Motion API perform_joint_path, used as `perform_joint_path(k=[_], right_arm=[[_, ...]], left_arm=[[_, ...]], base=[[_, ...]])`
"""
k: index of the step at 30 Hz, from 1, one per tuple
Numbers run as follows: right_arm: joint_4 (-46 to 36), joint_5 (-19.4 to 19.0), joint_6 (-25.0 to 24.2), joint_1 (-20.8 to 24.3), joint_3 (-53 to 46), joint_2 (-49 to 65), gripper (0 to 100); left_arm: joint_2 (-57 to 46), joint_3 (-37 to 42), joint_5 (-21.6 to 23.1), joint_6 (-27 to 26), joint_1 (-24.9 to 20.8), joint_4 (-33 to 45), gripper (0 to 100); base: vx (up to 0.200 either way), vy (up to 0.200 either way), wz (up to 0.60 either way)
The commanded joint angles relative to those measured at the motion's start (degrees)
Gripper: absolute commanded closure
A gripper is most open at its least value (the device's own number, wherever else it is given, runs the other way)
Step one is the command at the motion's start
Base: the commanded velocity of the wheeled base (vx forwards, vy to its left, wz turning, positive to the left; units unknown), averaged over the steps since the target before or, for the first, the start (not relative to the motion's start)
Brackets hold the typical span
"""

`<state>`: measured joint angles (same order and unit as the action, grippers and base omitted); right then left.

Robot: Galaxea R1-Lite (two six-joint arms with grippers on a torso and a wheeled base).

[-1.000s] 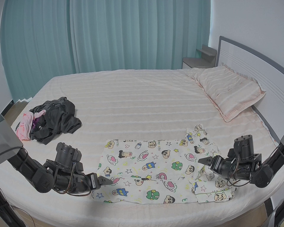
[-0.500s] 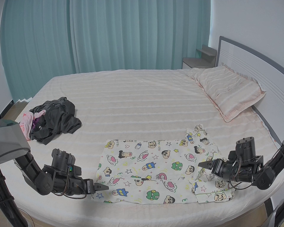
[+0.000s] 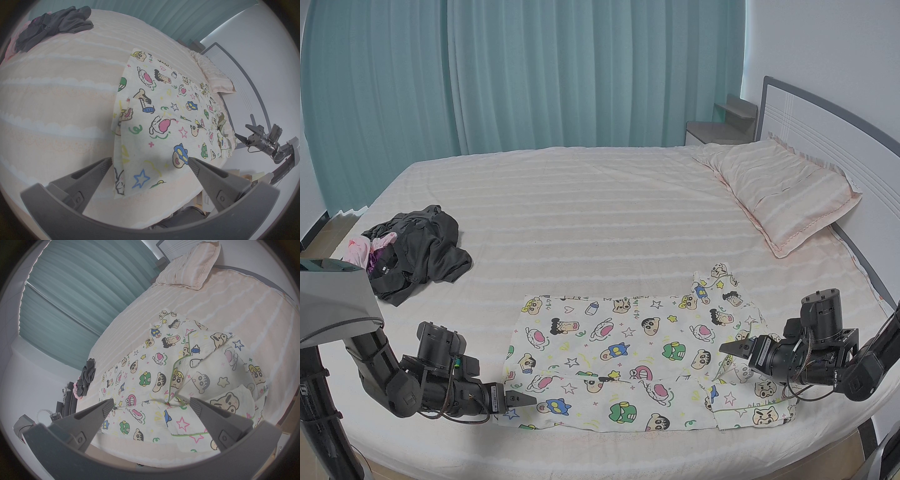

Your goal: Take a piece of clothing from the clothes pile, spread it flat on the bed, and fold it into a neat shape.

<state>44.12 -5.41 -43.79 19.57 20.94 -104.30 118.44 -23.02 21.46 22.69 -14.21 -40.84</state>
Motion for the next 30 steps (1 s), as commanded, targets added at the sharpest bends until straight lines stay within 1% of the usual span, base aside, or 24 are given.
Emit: perform_joint_path(k=[1, 3, 4, 11, 18, 21, 30], right_arm=[[0.00, -0.12, -0.07, 0.03, -0.03, 0.06, 0], [0.00, -0.12, 0.02, 0.03, -0.03, 0.06, 0], [0.00, -0.12, 0.02, 0.03, -0.03, 0.06, 0], [0.00, -0.12, 0.02, 0.03, -0.03, -0.20, 0], [-0.08, -0.12, 0.02, 0.03, -0.11, -0.02, 0], [-0.17, -0.12, 0.02, 0.03, -0.11, -0.29, 0], [-0.35, -0.12, 0.02, 0.03, -0.11, -0.29, 0]], left_arm=[[1.44, 0.08, 0.08, 0.16, -0.02, -0.73, 0], [1.44, 0.34, 0.08, 0.16, -0.02, -1.44, 0], [1.35, 0.52, 0.08, 0.16, -0.02, -1.52, 100], [0.91, 2.71, -0.63, -0.19, -0.20, -1.52, 100], [0.82, 4.73, -2.47, -0.54, -0.38, -1.52, 100], [-0.49, 6.49, -4.58, -0.54, -1.17, -1.61, 100], [-1.55, 8.69, -4.76, -0.45, -1.25, -1.17, 100]], base=[[0.000, 0.000, 0.00], [0.000, 0.000, 0.00], [0.000, 0.000, 0.00], [0.000, 0.000, 0.00], [0.000, 0.000, 0.00], [0.000, 0.000, 0.00], [0.000, 0.000, 0.00]])
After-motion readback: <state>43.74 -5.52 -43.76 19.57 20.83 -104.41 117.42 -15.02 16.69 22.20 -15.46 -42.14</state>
